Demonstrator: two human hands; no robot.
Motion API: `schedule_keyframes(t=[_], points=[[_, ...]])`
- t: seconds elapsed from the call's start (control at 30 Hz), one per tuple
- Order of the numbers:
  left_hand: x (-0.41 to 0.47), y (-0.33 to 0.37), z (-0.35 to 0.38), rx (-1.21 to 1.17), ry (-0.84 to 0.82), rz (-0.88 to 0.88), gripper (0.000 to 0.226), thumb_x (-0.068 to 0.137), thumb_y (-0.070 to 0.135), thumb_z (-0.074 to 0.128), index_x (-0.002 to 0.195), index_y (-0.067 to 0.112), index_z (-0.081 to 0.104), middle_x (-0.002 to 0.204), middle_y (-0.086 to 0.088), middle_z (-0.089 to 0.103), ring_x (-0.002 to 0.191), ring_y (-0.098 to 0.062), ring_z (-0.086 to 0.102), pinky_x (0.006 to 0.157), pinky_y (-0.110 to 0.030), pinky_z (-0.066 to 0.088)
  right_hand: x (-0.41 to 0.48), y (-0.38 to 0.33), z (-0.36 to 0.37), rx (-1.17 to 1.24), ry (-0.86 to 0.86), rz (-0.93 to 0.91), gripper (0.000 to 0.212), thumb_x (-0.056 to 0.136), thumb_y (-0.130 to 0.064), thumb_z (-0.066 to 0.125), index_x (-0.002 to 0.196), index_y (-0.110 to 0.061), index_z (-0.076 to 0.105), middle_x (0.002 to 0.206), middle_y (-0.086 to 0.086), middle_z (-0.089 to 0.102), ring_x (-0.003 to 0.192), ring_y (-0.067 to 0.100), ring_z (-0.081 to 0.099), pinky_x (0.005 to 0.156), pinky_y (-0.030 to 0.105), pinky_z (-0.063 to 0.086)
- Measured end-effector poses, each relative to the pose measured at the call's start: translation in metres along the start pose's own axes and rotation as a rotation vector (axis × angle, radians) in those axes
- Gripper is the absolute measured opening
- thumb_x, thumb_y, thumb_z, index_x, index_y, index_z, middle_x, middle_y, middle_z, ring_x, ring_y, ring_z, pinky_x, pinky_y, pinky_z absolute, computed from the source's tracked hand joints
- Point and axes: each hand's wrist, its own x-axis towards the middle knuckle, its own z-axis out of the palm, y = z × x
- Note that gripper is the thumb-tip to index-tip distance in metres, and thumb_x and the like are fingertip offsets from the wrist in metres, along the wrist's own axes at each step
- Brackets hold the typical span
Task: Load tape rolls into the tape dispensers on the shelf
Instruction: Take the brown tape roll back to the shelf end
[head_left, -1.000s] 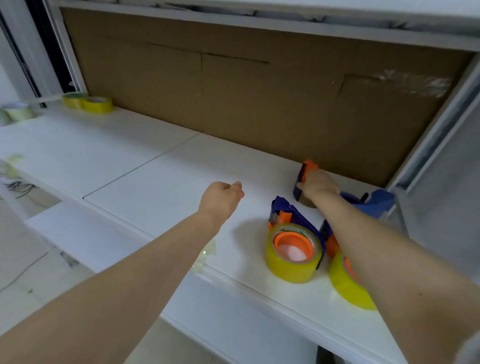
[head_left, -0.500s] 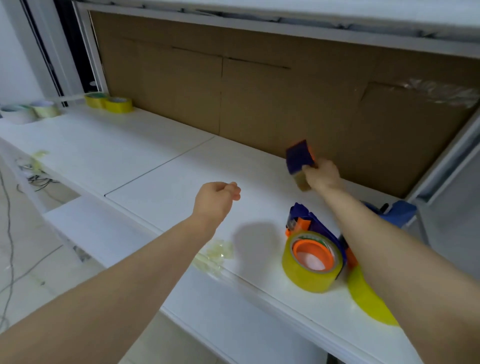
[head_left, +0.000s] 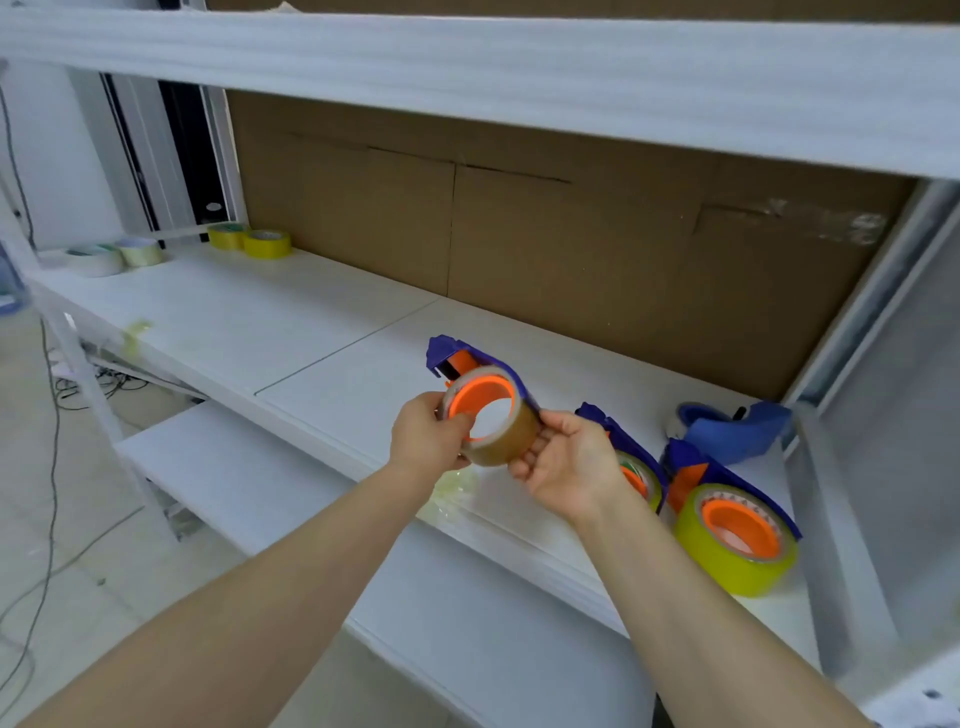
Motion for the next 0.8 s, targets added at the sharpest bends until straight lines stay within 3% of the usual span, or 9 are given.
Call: schedule_keyframes(t=[0.17, 0.27, 0.37, 0.5, 0.63, 0.73, 0.8], points=[[-0.019, -0.013, -0.003, 0.259, 0.041, 0.122, 0.029, 0.088, 0.006, 0.054, 0.116, 0.008, 0.058, 0.106, -0.010, 0.062, 0.096, -0.032, 0.062, 0.078, -0.046, 0.058, -0.019, 0.005, -0.006, -0.410, 0.163, -0.151, 0.028, 0.088, -0.035, 0.060, 0.107, -0.015, 0.057, 0.094, 0.005, 0.065, 0.089, 0.021, 0.063, 0.065, 0.033, 0.054], [-0.028, -0.014, 0.003, 0.338, 0.023, 0.164, 0.026, 0.087, 0.006, 0.052, 0.112, 0.008, 0.060, 0.103, -0.012, 0.065, 0.087, -0.033, 0.065, 0.074, -0.045, 0.058, -0.026, 0.006, -0.011, -0.719, 0.160, -0.228, 0.046, 0.082, -0.043, 0.066, 0.121, -0.022, 0.054, 0.118, 0.004, 0.060, 0.105, 0.023, 0.060, 0.080, 0.038, 0.057], [-0.033, -0.014, 0.010, 0.330, -0.006, 0.164, 0.022, 0.086, 0.011, 0.056, 0.108, 0.010, 0.061, 0.099, -0.011, 0.066, 0.089, -0.033, 0.064, 0.079, -0.046, 0.056, -0.030, 0.010, -0.019, -0.745, 0.231, -0.247, 0.049, 0.087, -0.039, 0.061, 0.130, -0.020, 0.049, 0.131, 0.007, 0.054, 0.110, 0.025, 0.058, 0.083, 0.040, 0.057], [-0.036, -0.018, 0.015, 0.244, -0.082, 0.149, 0.023, 0.088, 0.024, 0.059, 0.107, 0.011, 0.063, 0.091, -0.006, 0.063, 0.092, -0.030, 0.062, 0.084, -0.048, 0.054, -0.039, 0.012, -0.032, -0.599, 0.269, -0.202, 0.027, 0.090, -0.039, 0.058, 0.108, -0.018, 0.057, 0.108, 0.008, 0.065, 0.101, 0.025, 0.062, 0.085, 0.039, 0.055], [-0.041, -0.021, 0.018, 0.156, -0.144, 0.073, 0.014, 0.090, 0.015, 0.053, 0.098, 0.009, 0.062, 0.094, -0.016, 0.063, 0.082, -0.030, 0.058, 0.082, -0.049, 0.055, -0.044, 0.012, -0.041, -0.670, 0.281, -0.204, 0.014, 0.091, -0.034, 0.056, 0.082, -0.023, 0.054, 0.098, 0.005, 0.063, 0.097, 0.021, 0.059, 0.087, 0.036, 0.053], [-0.041, -0.023, 0.018, 0.133, -0.160, 0.017, 0.022, 0.088, 0.003, 0.051, 0.107, 0.005, 0.063, 0.098, -0.017, 0.063, 0.086, -0.033, 0.058, 0.080, -0.047, 0.056, -0.043, 0.015, -0.045, -0.810, 0.263, -0.235, 0.011, 0.089, -0.029, 0.057, 0.084, -0.019, 0.058, 0.084, 0.000, 0.057, 0.081, 0.014, 0.052, 0.071, 0.027, 0.051], [-0.039, -0.023, 0.015, 0.113, -0.153, -0.019, 0.026, 0.087, -0.001, 0.052, 0.110, 0.005, 0.063, 0.098, -0.014, 0.063, 0.092, -0.034, 0.060, 0.080, -0.047, 0.056, -0.042, 0.017, -0.046, -0.842, 0.232, -0.258, 0.021, 0.089, -0.030, 0.058, 0.102, -0.015, 0.062, 0.092, 0.002, 0.059, 0.082, 0.014, 0.053, 0.068, 0.024, 0.049]])
